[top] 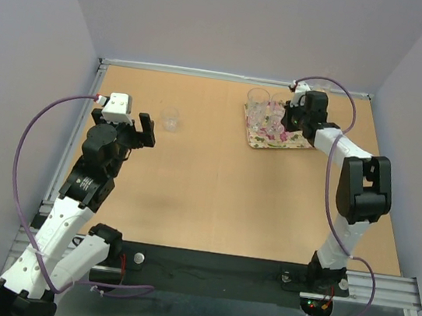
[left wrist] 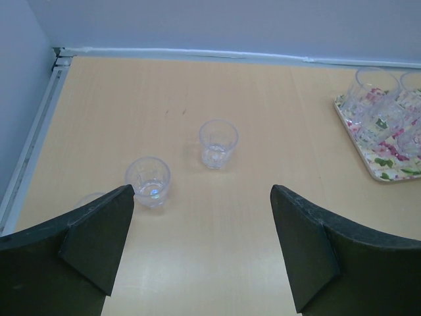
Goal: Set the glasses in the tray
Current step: Place the glass into the tray
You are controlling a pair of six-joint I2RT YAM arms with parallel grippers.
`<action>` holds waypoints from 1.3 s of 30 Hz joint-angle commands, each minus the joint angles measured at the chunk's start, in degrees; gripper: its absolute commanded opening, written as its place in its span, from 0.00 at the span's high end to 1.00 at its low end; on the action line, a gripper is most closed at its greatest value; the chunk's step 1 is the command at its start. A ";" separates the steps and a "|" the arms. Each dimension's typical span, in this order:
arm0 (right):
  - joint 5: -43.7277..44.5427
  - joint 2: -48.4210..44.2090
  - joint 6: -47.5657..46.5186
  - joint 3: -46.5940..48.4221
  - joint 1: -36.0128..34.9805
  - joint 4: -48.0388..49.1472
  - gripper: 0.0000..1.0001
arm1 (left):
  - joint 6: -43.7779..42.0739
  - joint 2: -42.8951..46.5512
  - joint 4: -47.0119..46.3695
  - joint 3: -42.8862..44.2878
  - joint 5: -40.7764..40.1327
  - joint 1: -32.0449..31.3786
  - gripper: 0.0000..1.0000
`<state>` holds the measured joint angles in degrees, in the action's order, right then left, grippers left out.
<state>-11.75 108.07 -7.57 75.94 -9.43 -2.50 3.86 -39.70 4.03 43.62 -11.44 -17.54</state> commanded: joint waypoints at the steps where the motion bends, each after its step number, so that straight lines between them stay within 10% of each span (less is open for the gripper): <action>1: 1.55 1.70 1.68 3.95 0.20 5.40 0.98 | -0.34 -0.11 -3.24 -0.46 -0.86 0.23 0.04; 39: 0.16 -7.07 -2.26 1.50 0.20 3.91 0.38 | -0.34 0.42 -3.24 -0.55 -1.48 0.40 0.04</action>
<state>-9.85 107.42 -7.27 79.29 -9.43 -0.54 3.86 -40.05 4.03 43.62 -12.21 -17.52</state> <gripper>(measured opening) 0.590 0.960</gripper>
